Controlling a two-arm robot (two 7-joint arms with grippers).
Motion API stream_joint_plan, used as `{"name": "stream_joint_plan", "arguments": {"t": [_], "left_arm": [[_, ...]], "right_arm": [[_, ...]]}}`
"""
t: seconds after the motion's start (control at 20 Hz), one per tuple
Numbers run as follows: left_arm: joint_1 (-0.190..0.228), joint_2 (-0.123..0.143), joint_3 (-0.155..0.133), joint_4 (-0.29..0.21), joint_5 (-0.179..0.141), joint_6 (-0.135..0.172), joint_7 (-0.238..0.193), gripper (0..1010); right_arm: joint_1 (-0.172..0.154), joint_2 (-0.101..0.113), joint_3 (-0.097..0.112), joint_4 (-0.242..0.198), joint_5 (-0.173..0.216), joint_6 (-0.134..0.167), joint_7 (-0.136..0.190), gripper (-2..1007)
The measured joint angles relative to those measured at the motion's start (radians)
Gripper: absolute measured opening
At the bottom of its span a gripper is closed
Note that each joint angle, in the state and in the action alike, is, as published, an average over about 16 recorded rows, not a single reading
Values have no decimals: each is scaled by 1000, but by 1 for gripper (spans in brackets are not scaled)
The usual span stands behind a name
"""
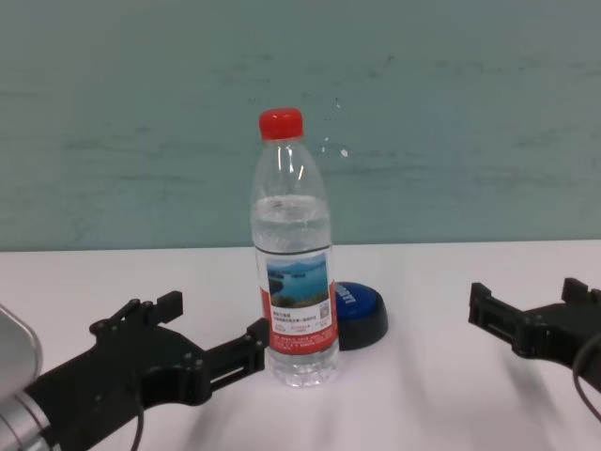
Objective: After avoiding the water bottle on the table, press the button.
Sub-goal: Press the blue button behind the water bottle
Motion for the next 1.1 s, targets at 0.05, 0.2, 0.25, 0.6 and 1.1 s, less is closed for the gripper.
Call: {"name": "stream_joint_plan", "arguments": {"t": [0.05,0.2,0.25,0.6,1.1], "left_arm": [[1,2,0,-1,1,0,-1,1000],[7,11,-4,-7,1,-1,-3,1000],[11,15,-6,-10,-1,-2,-5,1000],[37,54,-45,-25,-32,-20,-23,1000],[50,134,-135,-11,-146,-61,-101,1000]], "right_arm": [[0,0,0,0,0,0,0,1004],[0,0,0,0,0,0,0,1004],[0,0,0,0,0,0,0,1004],[0,0,0,0,0,0,0,1004],[0,0,0,0,0,0,0,1004]]}}
